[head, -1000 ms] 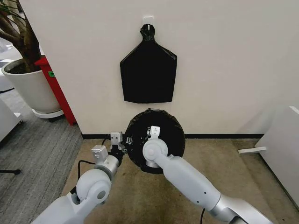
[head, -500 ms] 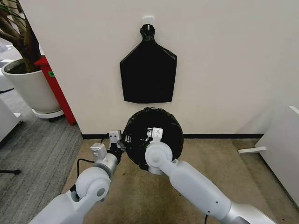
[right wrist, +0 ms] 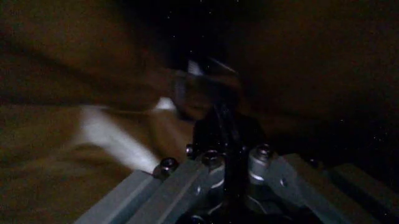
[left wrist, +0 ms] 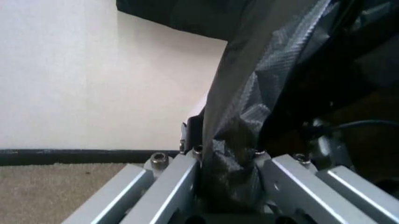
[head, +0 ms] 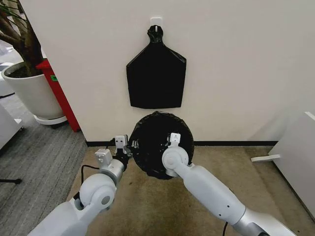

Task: Place the garbage bag over the trash bin.

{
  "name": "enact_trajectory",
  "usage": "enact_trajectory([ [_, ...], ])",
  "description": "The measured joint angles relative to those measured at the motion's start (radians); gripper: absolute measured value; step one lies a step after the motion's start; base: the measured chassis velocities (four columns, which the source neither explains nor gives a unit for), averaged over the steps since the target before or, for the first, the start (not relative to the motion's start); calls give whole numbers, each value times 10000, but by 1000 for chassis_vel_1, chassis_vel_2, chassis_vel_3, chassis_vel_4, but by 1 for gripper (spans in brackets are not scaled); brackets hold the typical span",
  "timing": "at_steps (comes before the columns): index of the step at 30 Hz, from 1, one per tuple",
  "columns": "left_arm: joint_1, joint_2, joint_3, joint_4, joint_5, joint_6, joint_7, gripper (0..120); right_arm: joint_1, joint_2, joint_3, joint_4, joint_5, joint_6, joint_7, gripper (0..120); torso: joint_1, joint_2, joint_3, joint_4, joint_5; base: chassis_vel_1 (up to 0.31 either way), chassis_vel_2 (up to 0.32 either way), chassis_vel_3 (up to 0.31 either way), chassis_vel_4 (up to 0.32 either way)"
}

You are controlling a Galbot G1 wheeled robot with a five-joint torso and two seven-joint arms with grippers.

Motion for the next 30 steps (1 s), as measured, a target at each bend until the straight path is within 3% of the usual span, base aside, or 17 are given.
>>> enact_trajectory([
  [6,-5,0,7,22,6,0,9,1,367,172,-130,390,287,8,70,0,0,0,0,0,-3,0,0,0,0],
  [17,377,123,-105,-345,4,-2,62,1,792,576,194,-1231,-298,-2,-560,0,0,0,1,1,0,0,0,0,0],
  [30,156,55,-46,-158,24,-13,70,1,515,608,-452,230,391,127,-277,0,0,0,0,0,-2,0,0,0,0],
])
